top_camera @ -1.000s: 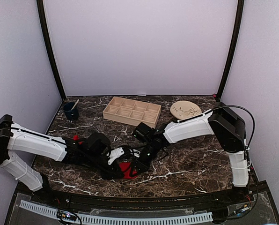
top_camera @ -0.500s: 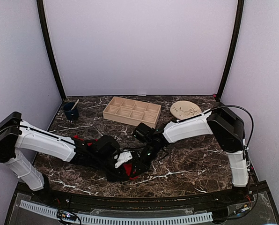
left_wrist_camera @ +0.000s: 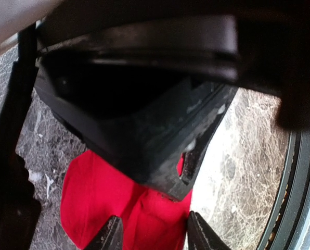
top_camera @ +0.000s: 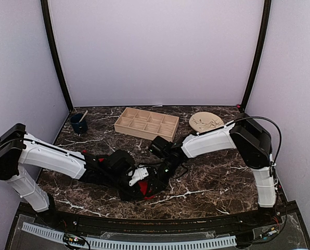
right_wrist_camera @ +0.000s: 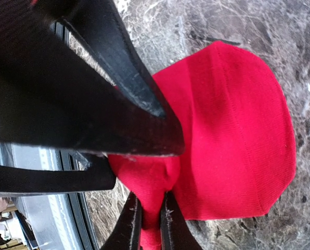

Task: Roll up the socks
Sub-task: Roll the sock at the center of the board.

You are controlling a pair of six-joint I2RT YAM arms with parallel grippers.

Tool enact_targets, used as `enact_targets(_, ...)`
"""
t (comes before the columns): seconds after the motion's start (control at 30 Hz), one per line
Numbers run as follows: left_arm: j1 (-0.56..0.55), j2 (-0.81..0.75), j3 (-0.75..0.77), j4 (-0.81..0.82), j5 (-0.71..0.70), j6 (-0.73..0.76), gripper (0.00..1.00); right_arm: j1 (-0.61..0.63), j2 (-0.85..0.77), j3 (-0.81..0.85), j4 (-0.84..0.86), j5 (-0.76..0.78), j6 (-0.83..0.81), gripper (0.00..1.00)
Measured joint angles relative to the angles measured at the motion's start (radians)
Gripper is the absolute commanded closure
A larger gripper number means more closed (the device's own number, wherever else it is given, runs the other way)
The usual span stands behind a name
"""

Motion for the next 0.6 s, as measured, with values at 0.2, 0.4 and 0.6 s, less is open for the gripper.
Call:
enact_targets(0.2, 0.0, 0.035, 0.032, 0.002, -0.003, -0.001, 0.55, -0.006, 0.001, 0.0, -0.013, -0.002, -0.005, 0.91)
enact_targets(0.4, -0.005, 0.062, 0.055, 0.015, -0.008, -0.006, 0.56, -0.009, 0.002, -0.004, -0.01, -0.008, -0.007, 0.91)
enact_targets(0.6, -0.009, 0.076, 0.065, 0.018, -0.009, -0.02, 0.56, -0.019, 0.0, -0.029, 0.021, -0.032, -0.007, 0.91)
